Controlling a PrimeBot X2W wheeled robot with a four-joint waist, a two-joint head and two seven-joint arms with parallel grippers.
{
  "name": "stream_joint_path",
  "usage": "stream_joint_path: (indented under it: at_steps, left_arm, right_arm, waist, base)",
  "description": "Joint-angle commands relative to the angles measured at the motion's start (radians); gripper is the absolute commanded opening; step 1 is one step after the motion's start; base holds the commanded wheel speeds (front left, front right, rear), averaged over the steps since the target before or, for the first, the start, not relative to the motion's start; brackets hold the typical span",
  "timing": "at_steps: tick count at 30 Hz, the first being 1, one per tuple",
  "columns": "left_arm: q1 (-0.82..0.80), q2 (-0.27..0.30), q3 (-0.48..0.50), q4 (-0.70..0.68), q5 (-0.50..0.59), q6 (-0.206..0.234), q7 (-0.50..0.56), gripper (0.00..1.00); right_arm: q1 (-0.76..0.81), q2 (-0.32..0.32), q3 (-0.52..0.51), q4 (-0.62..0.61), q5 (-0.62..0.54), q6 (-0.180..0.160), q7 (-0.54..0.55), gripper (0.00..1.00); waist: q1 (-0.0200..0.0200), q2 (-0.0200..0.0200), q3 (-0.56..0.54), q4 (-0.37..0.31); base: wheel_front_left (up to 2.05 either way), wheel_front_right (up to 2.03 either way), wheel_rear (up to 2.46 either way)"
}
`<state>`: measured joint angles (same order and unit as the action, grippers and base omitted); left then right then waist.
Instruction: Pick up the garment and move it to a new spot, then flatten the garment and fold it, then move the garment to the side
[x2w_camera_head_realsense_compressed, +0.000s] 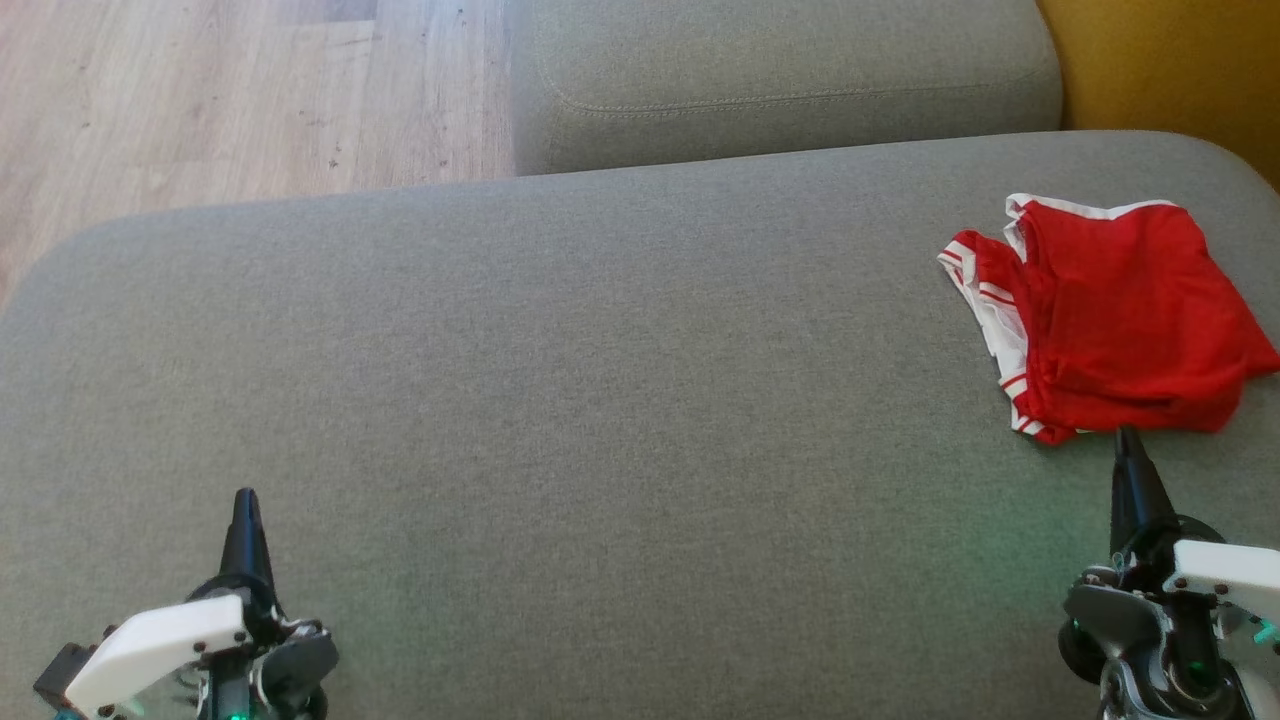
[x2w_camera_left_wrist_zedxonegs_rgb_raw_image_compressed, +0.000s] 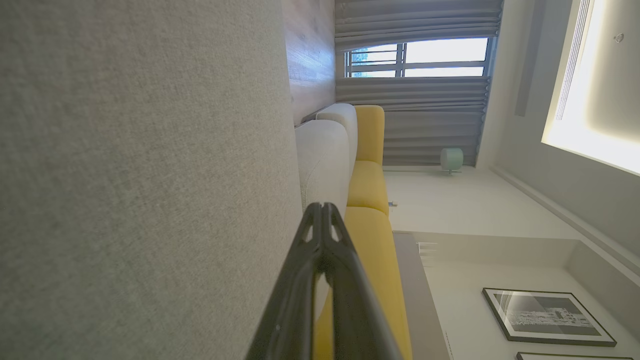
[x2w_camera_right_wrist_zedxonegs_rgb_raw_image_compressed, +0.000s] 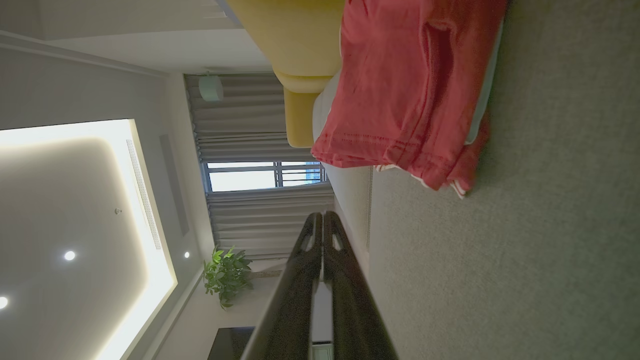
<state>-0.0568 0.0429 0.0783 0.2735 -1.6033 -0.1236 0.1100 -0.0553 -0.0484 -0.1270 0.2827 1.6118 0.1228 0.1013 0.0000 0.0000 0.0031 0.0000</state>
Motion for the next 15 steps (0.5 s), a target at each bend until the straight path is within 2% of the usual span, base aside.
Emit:
stream_joint_path:
  at_steps: [1, 15]
  left_arm:
    - [-0.051, 0.008, 0.036, -0.028, -0.005, -0.007, 0.004, 0.0]
    - [-0.051, 0.008, 0.036, -0.028, -0.005, -0.007, 0.004, 0.0]
  right_arm:
    - [-0.052, -0.007, 0.02, -0.038, 0.003, 0.008, 0.006, 0.0]
    - [-0.052, -0.006, 0.019, -0.038, 0.001, 0.008, 0.007, 0.0]
  waist:
    - [0.0, 0.0, 0.0, 0.0]
    - [0.0, 0.0, 0.0, 0.0]
  base:
    - [0.0, 0.0, 0.0]
    - [0.0, 0.0, 0.0]
